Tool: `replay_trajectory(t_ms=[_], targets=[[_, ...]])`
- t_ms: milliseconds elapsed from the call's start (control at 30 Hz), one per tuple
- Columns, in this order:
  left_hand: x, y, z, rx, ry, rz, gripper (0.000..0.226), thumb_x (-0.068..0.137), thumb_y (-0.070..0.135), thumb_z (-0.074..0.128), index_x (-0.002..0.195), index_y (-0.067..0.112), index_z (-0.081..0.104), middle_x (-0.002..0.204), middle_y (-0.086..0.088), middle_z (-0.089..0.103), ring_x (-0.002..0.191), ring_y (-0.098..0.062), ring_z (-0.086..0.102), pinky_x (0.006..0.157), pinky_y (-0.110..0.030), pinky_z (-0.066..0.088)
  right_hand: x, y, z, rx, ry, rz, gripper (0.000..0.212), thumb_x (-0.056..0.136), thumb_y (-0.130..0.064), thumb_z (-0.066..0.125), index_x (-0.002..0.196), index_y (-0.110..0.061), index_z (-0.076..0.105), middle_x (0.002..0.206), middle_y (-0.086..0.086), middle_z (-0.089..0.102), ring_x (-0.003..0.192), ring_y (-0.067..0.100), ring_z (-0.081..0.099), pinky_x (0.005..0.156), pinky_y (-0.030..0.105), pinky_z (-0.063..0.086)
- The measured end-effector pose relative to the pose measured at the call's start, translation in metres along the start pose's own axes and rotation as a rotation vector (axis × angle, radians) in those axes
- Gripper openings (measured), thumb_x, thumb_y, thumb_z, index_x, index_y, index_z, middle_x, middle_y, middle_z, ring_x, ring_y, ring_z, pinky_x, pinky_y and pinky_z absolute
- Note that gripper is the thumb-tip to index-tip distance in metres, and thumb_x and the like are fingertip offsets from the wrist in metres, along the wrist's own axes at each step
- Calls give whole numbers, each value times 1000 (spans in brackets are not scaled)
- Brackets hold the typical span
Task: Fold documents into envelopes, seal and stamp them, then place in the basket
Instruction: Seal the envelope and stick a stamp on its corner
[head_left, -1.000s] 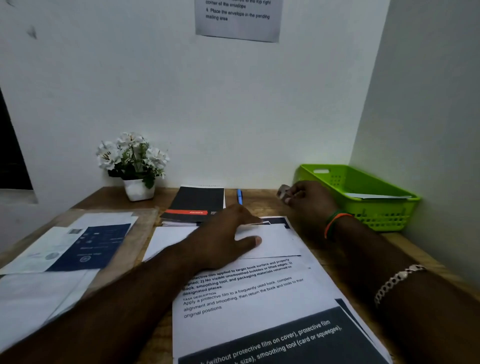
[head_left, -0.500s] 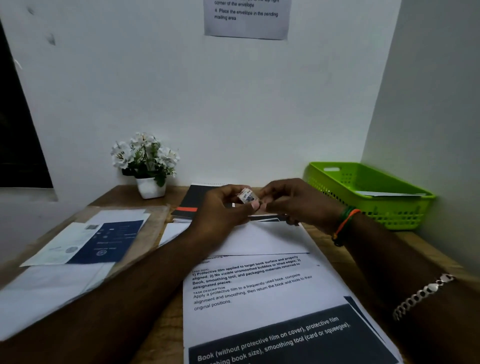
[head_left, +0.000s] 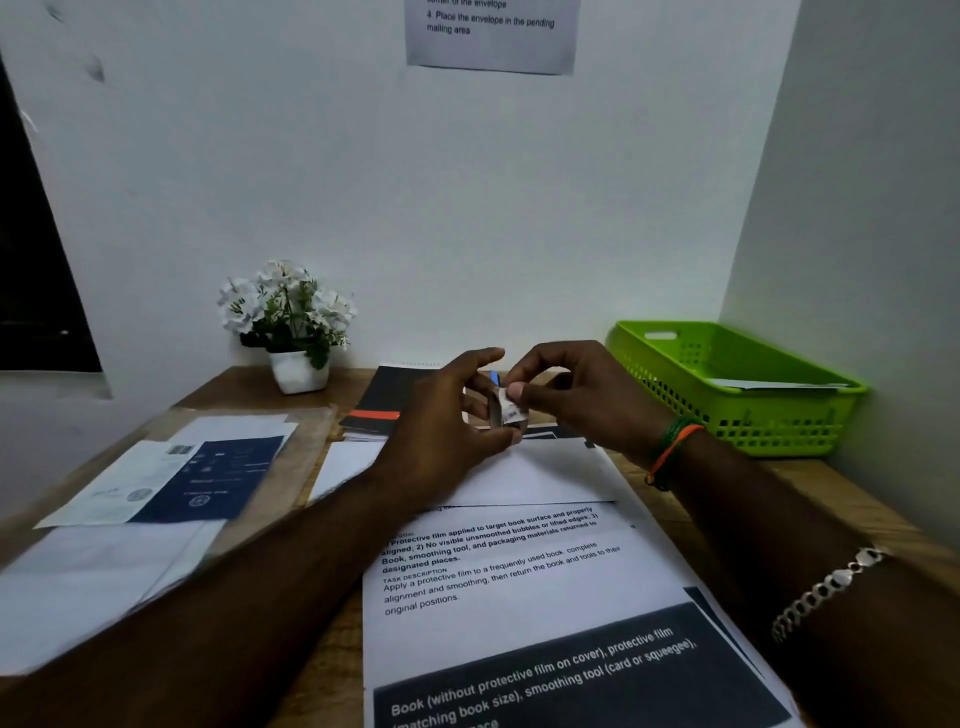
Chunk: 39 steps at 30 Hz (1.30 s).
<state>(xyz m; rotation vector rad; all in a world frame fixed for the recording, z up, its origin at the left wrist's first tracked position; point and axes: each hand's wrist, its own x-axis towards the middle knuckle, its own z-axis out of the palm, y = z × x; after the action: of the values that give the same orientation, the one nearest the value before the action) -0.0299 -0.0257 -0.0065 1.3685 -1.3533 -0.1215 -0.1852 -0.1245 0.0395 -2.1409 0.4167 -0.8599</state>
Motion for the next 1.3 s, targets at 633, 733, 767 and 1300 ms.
replay_trajectory(t_ms=[633, 733, 767, 1300], targets=[[5, 1, -3, -104, 78, -158, 37, 78, 18, 89, 111, 14, 72, 89, -3, 75, 62, -3, 65, 63, -24, 57, -2, -14, -25, 164, -149, 250, 8, 100, -24, 60, 95, -20, 65, 94, 3, 63, 94, 13, 63, 72, 29, 48], [6, 2, -4, -343, 57, -320, 34, 83, 16, 84, 113, 8, 69, 101, -19, 75, 78, -15, 73, 65, -31, 62, -4, -10, -21, 93, -217, 267, 7, 99, -21, 63, 95, -17, 67, 92, 3, 65, 83, 9, 60, 75, 31, 50], [6, 2, -4, -434, 42, -367, 33, 85, 15, 81, 114, 6, 68, 102, -20, 75, 79, -16, 74, 64, -28, 62, -4, -10, -18, 85, -225, 251, 6, 98, -19, 64, 95, -15, 68, 91, 4, 65, 79, 9, 58, 71, 28, 49], [1, -12, -15, 427, -293, -4, 32, 79, 48, 83, 105, 31, 76, 106, 17, 73, 100, 4, 65, 96, -29, 53, 15, 54, -32, -486, 262, 68, 10, 85, -1, 68, 78, -7, 68, 82, 0, 73, 78, 18, 68, 70, 20, 50]])
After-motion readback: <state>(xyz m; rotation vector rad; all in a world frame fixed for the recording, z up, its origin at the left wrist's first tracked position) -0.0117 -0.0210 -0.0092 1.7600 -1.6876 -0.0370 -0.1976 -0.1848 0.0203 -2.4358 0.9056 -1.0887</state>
